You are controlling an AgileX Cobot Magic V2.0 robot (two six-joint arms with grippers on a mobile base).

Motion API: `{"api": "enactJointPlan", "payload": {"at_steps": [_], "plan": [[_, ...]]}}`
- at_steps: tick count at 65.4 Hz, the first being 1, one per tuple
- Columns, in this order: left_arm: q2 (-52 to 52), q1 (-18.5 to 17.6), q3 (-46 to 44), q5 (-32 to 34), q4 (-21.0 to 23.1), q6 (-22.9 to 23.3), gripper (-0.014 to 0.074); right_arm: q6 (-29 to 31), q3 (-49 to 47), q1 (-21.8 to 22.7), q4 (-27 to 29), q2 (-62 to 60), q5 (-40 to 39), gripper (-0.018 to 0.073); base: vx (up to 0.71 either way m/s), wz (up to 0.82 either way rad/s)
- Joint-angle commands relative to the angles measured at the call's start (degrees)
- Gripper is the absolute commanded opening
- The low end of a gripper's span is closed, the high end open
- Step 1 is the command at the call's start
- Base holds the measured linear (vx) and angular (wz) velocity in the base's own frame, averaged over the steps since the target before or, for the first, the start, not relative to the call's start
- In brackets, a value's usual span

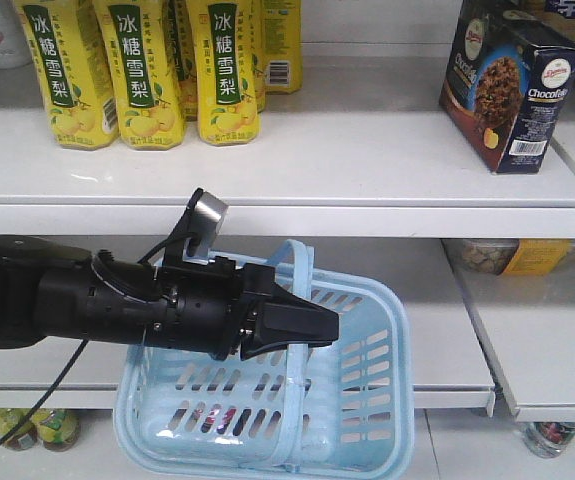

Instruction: Left arm holds basket, right arm returns cookies

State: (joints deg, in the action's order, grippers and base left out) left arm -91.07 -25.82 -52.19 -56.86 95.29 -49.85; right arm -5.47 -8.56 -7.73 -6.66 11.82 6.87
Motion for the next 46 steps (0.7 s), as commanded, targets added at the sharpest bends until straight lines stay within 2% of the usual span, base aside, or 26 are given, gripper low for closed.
{"api": "enactJointPlan", "payload": {"at_steps": [1,23,30,39,46], "plan": [[2.4,0.1,-1.8,-2.2,6.7,-0.2,-0.0003,0.5,-1.6,0.3,-0.7,0.5,-4.4,-0.0010,0.00,0.00],[2.5,0.1,-1.8,-2.0,6.7,-0.2,-0.0003,0.5,-1.6,0.3,-0.7,0.5,-4.4,-0.0010,0.00,0.00],[5.3,0.1,-0.5,0.1,6.4,-0.2,-0.0003,0.5,-1.6,0.3,-0.7,0.5,-4.4,-0.0010,0.00,0.00],[12.1,0.1,3.4,1.3,1.6,-0.2,-0.0003,0.5,-1.6,0.3,-0.7,0.5,-4.4,-0.0010,0.00,0.00],[18.8,0.1,8.1,5.4,-2.5,-0.2,-0.0003,0.5,-1.6,0.3,-0.7,0.5,-4.4,-0.0010,0.00,0.00]]}}
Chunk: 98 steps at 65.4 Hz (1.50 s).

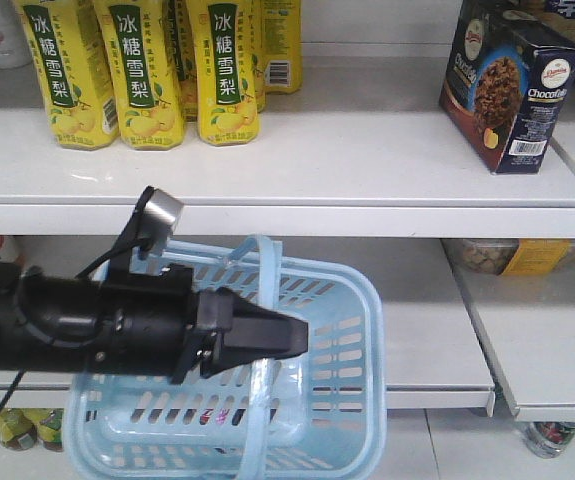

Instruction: Left arm holds basket, right arm returns cookies

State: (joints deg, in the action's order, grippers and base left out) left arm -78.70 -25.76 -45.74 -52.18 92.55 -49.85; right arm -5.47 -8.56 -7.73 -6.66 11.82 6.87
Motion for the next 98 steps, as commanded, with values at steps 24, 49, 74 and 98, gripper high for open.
{"api": "enactJointPlan", "payload": {"at_steps": [24,49,74,98], "plan": [[31.8,0.1,20.3,26.7,-18.6,0.9,-0.0003,0.5,-1.6,0.3,-0.7,0.5,-4.4,-0.0010,0.00,0.00],[52.3,0.7,38.3,53.5,-56.4,34.9,-0.0003,0.5,-1.6,0.3,-0.7,0.5,-4.4,-0.0010,0.00,0.00],[63.7,8.6,46.0,61.0,-76.8,42.8,-0.0003,0.5,-1.6,0.3,-0.7,0.5,-4.4,-0.0010,0.00,0.00],[77.9,18.7,46.0,48.6,-87.1,53.8,-0.0003,0.5,-1.6,0.3,-0.7,0.5,-4.4,-0.0010,0.00,0.00]]}}
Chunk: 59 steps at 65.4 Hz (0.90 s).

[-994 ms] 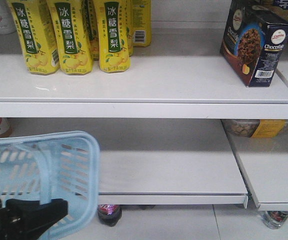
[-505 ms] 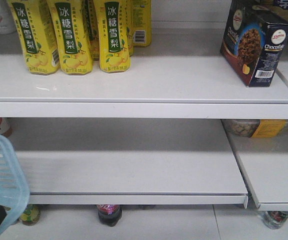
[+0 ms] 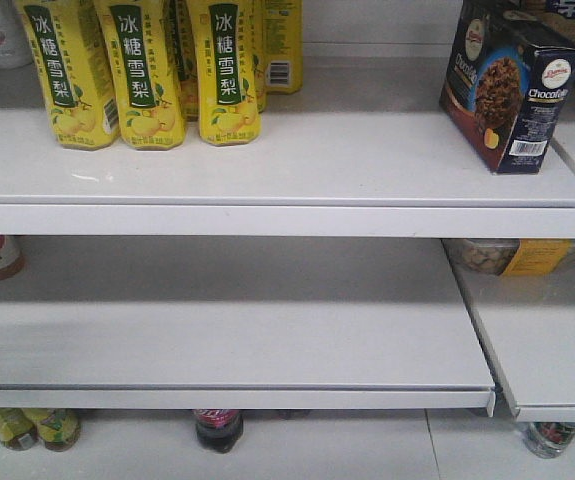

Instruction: Left arm holds basket, right arm returns cookies

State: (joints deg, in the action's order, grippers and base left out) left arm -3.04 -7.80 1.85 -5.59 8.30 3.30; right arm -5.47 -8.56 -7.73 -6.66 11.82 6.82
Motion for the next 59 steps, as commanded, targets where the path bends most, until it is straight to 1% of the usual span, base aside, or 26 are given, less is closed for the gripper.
{"api": "enactJointPlan", "payload": {"at_steps": [1,6,18,27,33,42,48,52,59], "plan": [[3.0,0.8,-1.6,1.3,-2.8,0.6,-0.0003,0.5,-1.6,0.3,-0.7,0.5,-4.3,-0.0010,0.00,0.00],[4.8,0.8,-1.6,-0.7,-2.8,0.6,-0.0003,0.5,-1.6,0.3,-0.7,0.5,-4.3,-0.0010,0.00,0.00],[4.5,1.2,-1.6,-0.9,-2.9,0.6,-0.0003,0.5,-1.6,0.3,-0.7,0.5,-4.3,-0.0010,0.00,0.00],[4.5,2.7,-1.6,-0.9,-5.9,0.6,-0.0003,0.5,-1.6,0.3,-0.7,0.5,-4.3,-0.0010,0.00,0.00],[4.5,3.6,-1.6,-0.9,-6.3,0.6,-0.0003,0.5,-1.6,0.3,-0.7,0.5,-4.3,-0.0010,0.00,0.00],[4.5,3.6,-1.6,-0.1,-7.0,0.7,-0.0003,0.5,-1.6,0.3,-0.7,0.5,-4.3,-0.0010,0.00,0.00],[4.5,3.6,-1.6,0.8,-7.1,1.9,-0.0003,0.5,-1.6,0.3,-0.7,0.5,-4.3,-0.0010,0.00,0.00],[4.5,3.6,-1.6,1.3,-7.5,3.8,-0.0003,0.5,-1.6,0.3,-0.7,0.5,-4.3,-0.0010,0.00,0.00],[4.5,3.6,-1.6,2.6,-10.4,7.4,-0.0003,0.5,-1.6,0.3,-0.7,0.5,-4.3,-0.0010,0.00,0.00]]}}
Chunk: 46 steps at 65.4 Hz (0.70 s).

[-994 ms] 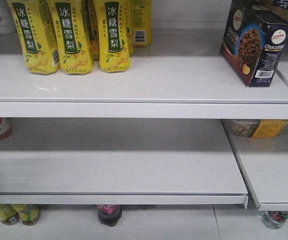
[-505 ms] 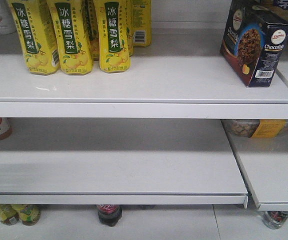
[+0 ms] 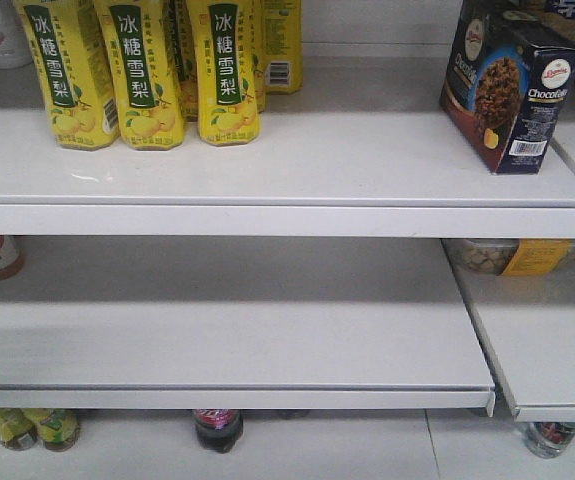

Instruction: Left arm holds basket, right arm returns cookies

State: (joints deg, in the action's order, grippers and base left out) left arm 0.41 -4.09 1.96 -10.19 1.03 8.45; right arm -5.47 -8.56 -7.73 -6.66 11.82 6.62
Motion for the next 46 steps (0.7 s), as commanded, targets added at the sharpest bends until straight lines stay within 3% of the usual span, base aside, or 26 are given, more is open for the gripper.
{"api": "enactJointPlan", "payload": {"at_steps": [1,46], "plan": [[1.1,-0.1,-1.7,7.5,-3.4,2.5,-0.0003,0.5,-1.6,0.3,-0.7,0.5,-4.1,-0.0010,0.00,0.00],[1.0,-0.1,-1.7,7.7,-4.0,3.0,-0.0003,0.5,-1.6,0.3,-0.7,0.5,-4.1,-0.0010,0.00,0.00]]}}
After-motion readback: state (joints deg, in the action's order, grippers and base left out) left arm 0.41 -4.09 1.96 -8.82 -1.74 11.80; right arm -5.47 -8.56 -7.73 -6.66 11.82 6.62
